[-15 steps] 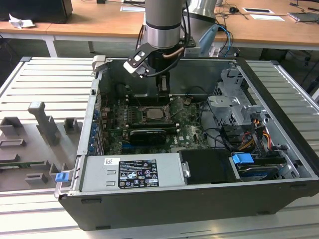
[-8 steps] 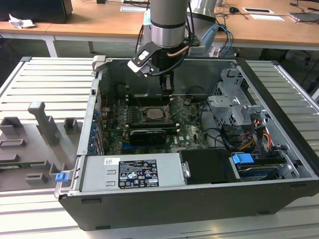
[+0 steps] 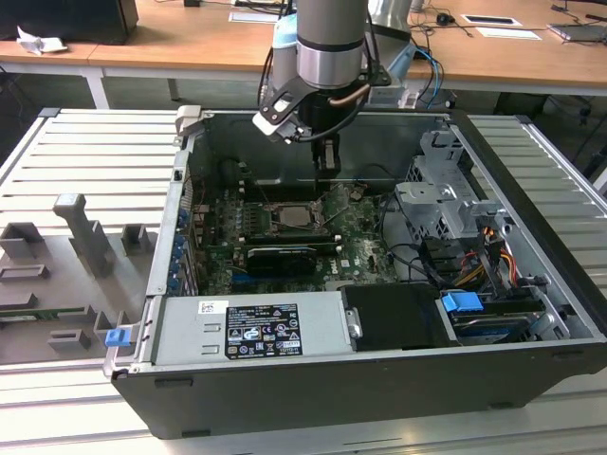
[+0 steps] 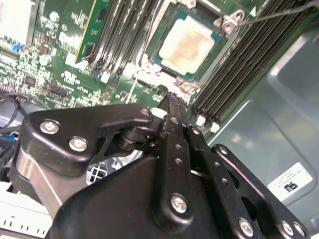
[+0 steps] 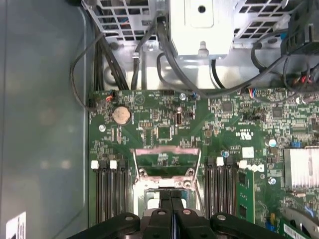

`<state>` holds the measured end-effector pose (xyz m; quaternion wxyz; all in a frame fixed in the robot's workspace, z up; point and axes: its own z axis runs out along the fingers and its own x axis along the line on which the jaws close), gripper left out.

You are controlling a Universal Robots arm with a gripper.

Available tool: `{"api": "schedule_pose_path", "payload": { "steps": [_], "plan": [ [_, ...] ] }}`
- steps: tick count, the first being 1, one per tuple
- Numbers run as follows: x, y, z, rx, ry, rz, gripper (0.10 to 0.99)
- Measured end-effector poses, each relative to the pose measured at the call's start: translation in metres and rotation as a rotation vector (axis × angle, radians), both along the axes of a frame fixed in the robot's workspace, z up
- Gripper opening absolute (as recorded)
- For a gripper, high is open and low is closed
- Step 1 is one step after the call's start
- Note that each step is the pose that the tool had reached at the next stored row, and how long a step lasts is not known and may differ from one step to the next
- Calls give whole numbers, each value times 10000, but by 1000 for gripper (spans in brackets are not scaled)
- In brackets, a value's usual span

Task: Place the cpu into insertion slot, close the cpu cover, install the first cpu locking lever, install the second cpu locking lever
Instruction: 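Close the cpu cover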

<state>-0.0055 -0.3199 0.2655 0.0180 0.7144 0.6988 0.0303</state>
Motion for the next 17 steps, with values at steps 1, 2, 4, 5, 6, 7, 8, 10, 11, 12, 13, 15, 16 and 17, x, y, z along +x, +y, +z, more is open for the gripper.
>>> {"api": "schedule_pose_path", "payload": {
  "steps": [1, 2, 4, 5, 6, 7, 8, 10, 11, 12, 13, 15, 16, 17],
  "plan": [
    [20, 0, 0, 0, 0, 2, 106],
    [35, 0, 0, 0, 0, 3, 106],
    [68, 0, 0, 0, 0, 2, 106],
    [83, 0, 0, 0, 0, 2, 106],
    [111, 0, 0, 0, 1, 2, 106],
    [148, 0, 0, -1, 2, 3, 106],
    [168, 0, 0, -1, 2, 2, 106],
    [213, 0, 0, 0, 4, -1, 106],
    [245, 0, -1, 1, 4, 1, 106],
    [279, 0, -1, 1, 4, -2, 106],
    [306, 0, 0, 0, 5, -2, 106],
    [335, 0, 0, 0, 5, 0, 106],
    [348, 0, 0, 0, 5, 0, 106],
    [353, 0, 0, 0, 5, 5, 106]
  ]
}}
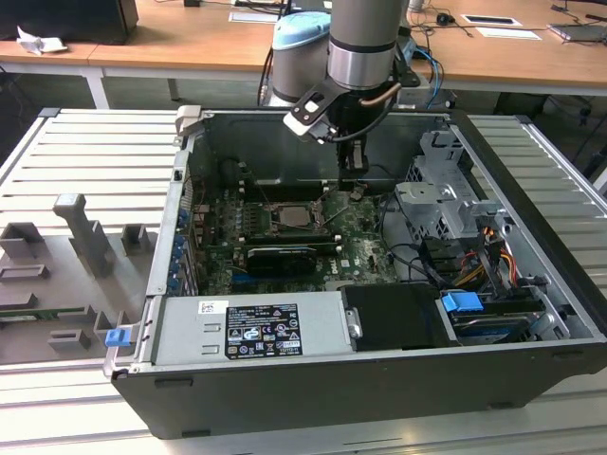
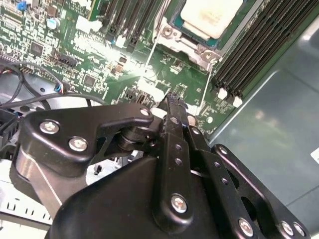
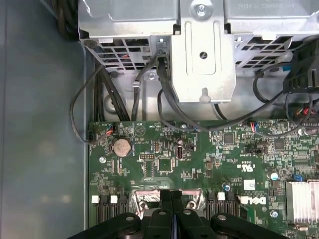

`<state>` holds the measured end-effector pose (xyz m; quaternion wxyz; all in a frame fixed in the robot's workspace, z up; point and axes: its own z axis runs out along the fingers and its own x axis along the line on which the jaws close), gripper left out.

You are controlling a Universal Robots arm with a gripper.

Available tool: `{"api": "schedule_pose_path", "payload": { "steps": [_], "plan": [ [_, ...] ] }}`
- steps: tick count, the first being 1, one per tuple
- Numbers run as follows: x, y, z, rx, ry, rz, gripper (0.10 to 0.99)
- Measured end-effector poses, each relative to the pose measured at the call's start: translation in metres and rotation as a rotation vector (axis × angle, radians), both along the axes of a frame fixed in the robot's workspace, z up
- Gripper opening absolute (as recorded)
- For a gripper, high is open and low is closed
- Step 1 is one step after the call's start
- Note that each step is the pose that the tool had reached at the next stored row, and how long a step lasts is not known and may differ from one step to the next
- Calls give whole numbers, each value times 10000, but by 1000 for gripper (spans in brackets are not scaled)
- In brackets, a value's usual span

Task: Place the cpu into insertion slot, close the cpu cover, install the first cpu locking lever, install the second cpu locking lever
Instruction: 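Close the cpu cover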

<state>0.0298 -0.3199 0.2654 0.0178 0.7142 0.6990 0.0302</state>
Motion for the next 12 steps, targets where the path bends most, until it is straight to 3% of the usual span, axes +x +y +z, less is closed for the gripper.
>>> {"api": "schedule_pose_path", "payload": {
  "steps": [12],
  "plan": [
    [107, 0, -10, 0, 2, 204, 106]
  ]
}}
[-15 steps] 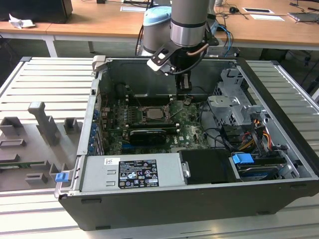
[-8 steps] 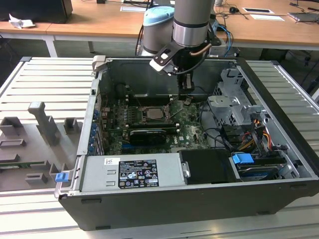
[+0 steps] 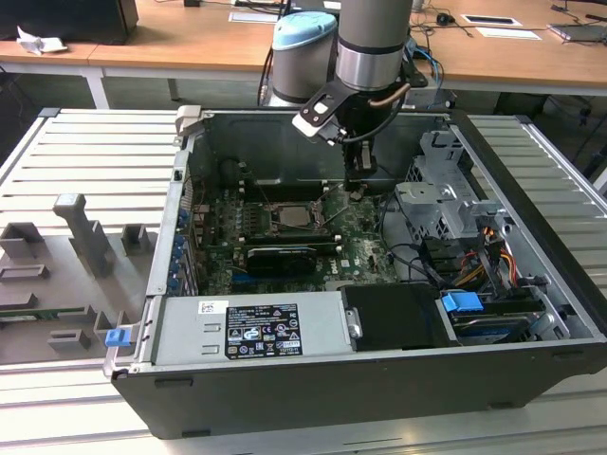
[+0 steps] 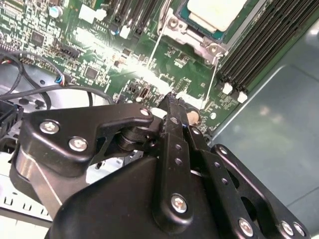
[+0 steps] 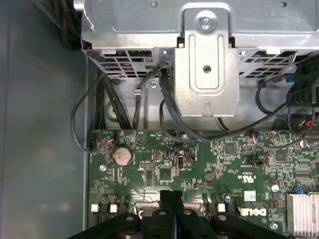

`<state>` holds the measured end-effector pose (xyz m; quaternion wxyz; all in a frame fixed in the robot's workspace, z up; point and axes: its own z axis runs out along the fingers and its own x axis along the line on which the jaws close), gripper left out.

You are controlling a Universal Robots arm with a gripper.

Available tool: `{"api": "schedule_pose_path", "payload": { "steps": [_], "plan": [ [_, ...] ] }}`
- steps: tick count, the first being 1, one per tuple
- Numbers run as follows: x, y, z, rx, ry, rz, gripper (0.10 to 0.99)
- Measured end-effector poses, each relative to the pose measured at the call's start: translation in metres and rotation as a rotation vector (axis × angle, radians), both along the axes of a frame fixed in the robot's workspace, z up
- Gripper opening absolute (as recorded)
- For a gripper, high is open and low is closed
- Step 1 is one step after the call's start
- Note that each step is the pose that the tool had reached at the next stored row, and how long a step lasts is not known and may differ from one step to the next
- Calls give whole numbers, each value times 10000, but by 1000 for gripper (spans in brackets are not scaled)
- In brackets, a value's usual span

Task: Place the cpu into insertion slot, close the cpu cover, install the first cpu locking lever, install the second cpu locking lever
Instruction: 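Close the cpu cover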

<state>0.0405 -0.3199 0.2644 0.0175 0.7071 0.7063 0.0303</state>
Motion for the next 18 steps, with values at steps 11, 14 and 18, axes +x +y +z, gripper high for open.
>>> {"api": "schedule_pose_path", "payload": {
  "steps": [11, 14, 18],
  "plan": [
    [112, 0, -103, -15, 4, 111, 106],
    [113, 1, -149, -16, 4, 113, 106],
    [32, 0, -151, -11, 4, 113, 106]
  ]
}}
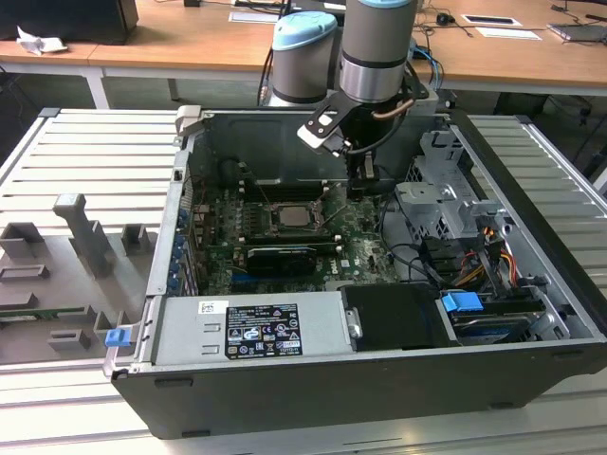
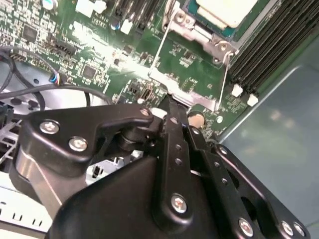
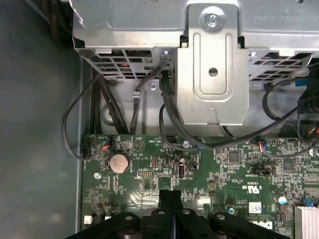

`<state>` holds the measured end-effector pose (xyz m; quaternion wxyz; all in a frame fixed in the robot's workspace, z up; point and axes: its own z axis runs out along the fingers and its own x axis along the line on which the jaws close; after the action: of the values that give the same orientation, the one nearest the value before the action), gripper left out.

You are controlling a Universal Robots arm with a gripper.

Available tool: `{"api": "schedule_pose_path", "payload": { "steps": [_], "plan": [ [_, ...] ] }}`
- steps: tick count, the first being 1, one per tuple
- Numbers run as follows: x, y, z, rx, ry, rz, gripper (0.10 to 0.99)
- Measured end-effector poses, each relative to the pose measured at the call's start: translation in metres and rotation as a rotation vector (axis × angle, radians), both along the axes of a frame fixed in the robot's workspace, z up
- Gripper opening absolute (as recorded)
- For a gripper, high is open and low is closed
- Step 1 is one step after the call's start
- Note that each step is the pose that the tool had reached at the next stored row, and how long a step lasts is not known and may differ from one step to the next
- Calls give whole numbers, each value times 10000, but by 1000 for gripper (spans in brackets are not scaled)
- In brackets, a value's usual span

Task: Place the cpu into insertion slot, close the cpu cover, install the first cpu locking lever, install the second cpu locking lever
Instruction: 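Close the cpu cover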

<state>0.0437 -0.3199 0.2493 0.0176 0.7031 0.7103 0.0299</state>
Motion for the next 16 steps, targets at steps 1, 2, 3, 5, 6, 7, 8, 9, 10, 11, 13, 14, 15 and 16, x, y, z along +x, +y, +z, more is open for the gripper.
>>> {"api": "schedule_pose_path", "payload": {
  "steps": [1, 2, 3, 5, 6, 7, 8, 9, 10, 11, 13, 14, 15, 16],
  "plan": [
    [-28, 0, 0, 0, 0, -1, 106],
    [-46, 0, 0, 0, 0, -1, 106],
    [-55, 0, -1, 0, 0, -1, 106],
    [-64, 0, -1, 0, 0, -1, 106],
    [-67, 0, -1, 0, 0, -1, 106],
    [-70, 0, 0, 0, 0, -1, 106],
    [-73, 0, -1, 0, 0, 1, 106],
    [-74, 0, -1, 1, 0, 1, 106],
    [-78, 0, -1, 0, 0, -1, 106],
    [-83, 0, 0, 0, 1, -1, 106],
    [-93, 0, -1, 0, 0, 0, 106],
    [-98, 0, -1, 0, 0, -1, 106],
    [-101, 0, 0, 0, 0, -1, 106],
    [-104, 0, -1, 0, 0, -1, 106]
  ]
}}
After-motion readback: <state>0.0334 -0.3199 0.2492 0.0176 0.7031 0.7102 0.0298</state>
